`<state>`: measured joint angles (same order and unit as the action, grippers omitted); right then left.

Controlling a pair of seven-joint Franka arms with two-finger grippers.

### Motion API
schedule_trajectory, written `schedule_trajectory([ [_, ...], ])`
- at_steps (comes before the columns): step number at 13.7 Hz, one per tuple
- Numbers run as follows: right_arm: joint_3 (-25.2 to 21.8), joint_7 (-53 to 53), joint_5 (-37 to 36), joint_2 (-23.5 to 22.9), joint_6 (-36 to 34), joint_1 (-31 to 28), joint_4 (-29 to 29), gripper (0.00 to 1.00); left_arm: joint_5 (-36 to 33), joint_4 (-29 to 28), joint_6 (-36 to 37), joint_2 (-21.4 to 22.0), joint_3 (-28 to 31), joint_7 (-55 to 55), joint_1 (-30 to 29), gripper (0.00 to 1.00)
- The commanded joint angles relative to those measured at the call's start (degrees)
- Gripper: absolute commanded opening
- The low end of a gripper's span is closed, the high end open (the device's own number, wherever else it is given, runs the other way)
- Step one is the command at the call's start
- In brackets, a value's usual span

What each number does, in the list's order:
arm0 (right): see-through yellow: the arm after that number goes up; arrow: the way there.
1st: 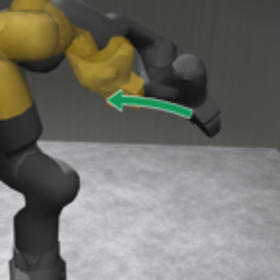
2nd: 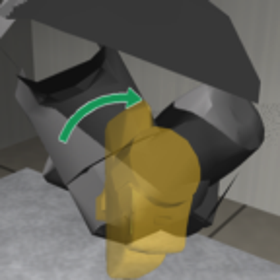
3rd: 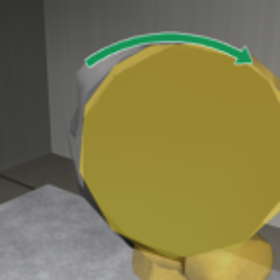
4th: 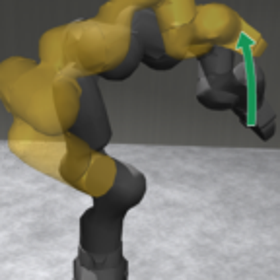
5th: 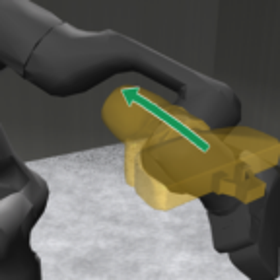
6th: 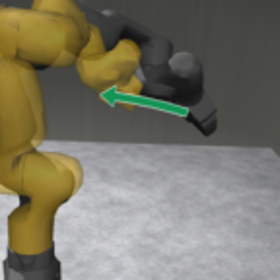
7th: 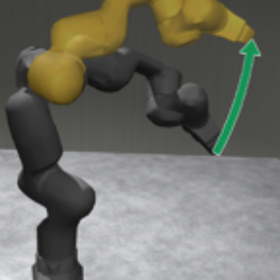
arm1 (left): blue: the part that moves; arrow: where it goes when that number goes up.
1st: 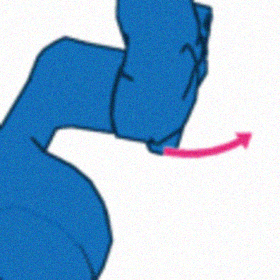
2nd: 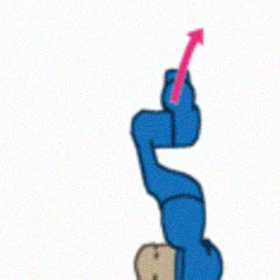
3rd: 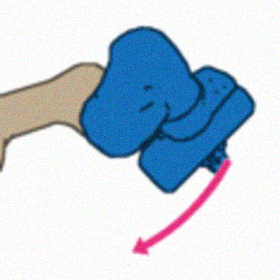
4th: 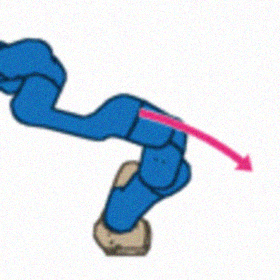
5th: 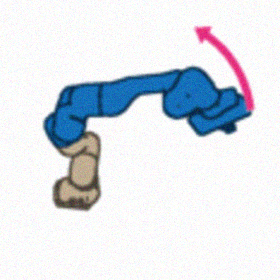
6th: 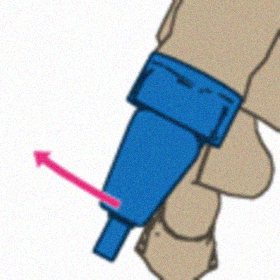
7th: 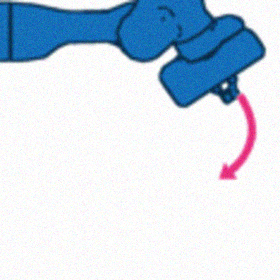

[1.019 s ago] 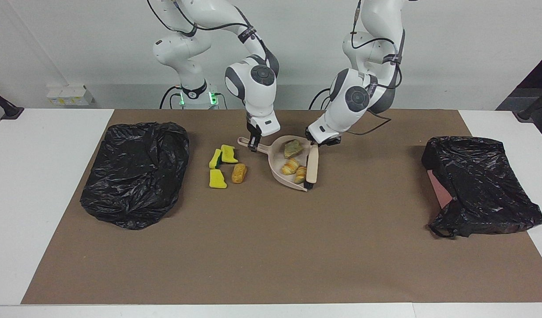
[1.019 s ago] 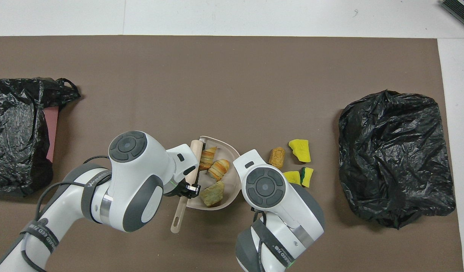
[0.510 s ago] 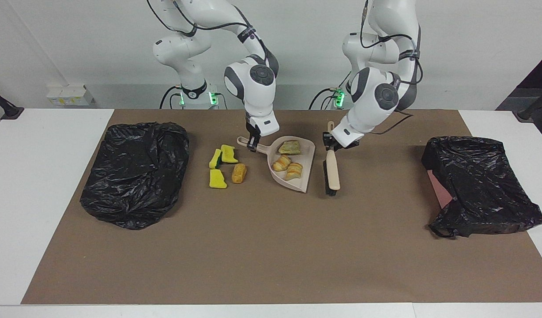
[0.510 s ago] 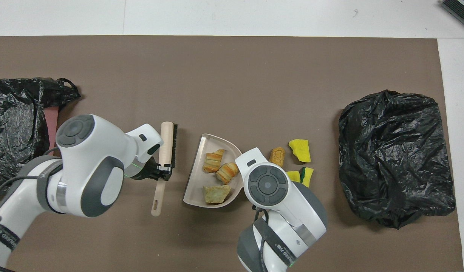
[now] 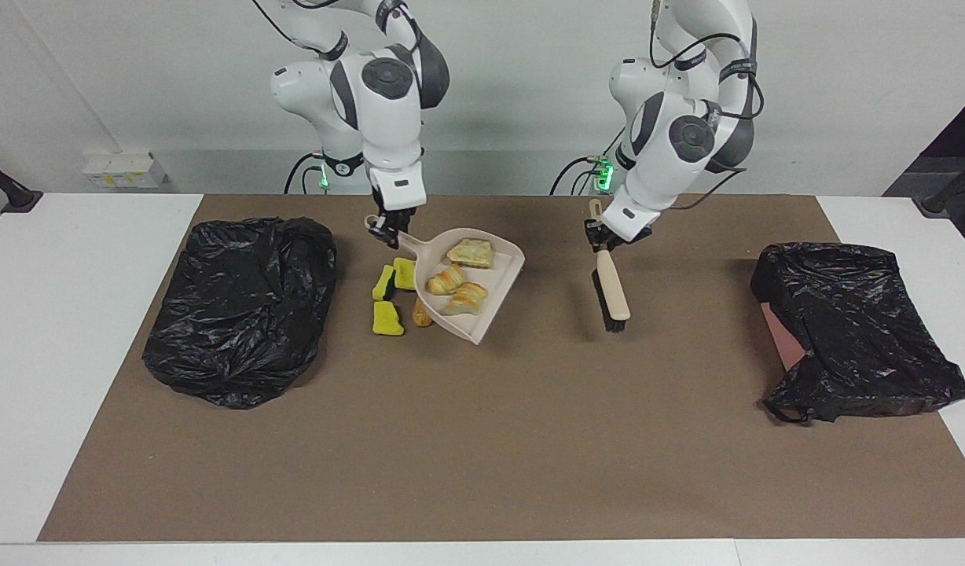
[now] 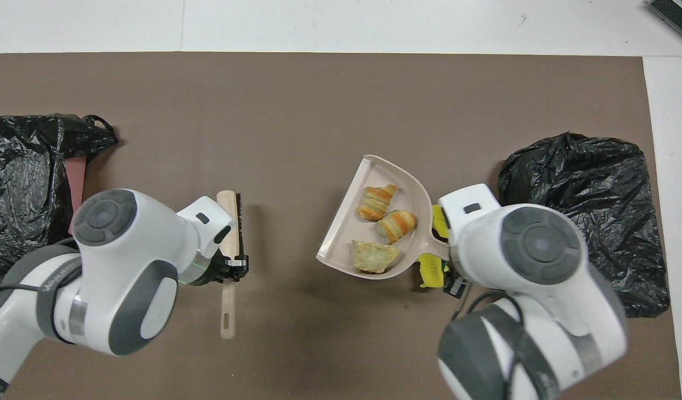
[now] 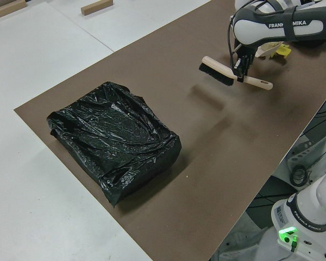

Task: Sweep and dump trash in bin
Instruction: 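Carry the loaded dustpan with the right gripper to the nearby trash bag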

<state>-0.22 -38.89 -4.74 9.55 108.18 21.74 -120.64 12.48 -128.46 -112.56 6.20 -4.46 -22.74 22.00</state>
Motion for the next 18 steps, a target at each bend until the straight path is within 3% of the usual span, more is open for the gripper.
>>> schedule_trajectory([
  [1,0.30,-10.20,-0.71,5.12,-7.16,-10.97,2.59,0.00,-1.32,-3.81,-3.08,2.15,0.33,-12.72,9.34,0.00],
  [3,0.13,-17.50,-1.75,5.83,-10.96,-18.53,4.01,0.00,-1.32,-6.18,-7.74,2.06,0.33,-21.26,15.49,0.00],
  [6,-0.05,-29.61,-5.89,5.83,-10.28,-30.84,4.10,0.00,-1.32,-12.40,-16.17,2.14,0.32,-30.15,23.41,0.00],
  [10,-0.83,-48.68,-14.75,5.39,-3.70,-42.54,4.10,0.00,-1.23,-14.45,-17.08,2.06,0.24,-29.56,24.23,0.00],
  [11,-1.53,-53.26,-15.56,4.52,-1.33,-44.57,3.75,0.00,-1.23,-14.36,-16.99,1.88,0.32,-28.34,23.79,0.32],
  [12,-1.80,-55.83,-16.69,3.82,1.04,-45.98,3.31,0.00,-1.23,-13.67,-16.21,1.62,0.41,-26.15,22.74,0.94],
  [13,-1.72,-56.64,-19.75,3.55,2.11,-46.25,3.22,0.00,-1.23,-12.27,-15.94,1.01,0.41,-25.08,21.17,1.00],
  [15,-1.46,-56.82,-27.22,3.28,2.39,-43.99,2.61,0.00,-1.32,-8.14,-11.83,0.83,0.50,-22.46,16.25,1.00],
  [18,-1.28,-56.91,-32.69,1.52,4.05,-42.13,1.47,0.00,-1.49,-3.22,-9.53,0.92,0.59,-13.67,7.73,1.00],
])
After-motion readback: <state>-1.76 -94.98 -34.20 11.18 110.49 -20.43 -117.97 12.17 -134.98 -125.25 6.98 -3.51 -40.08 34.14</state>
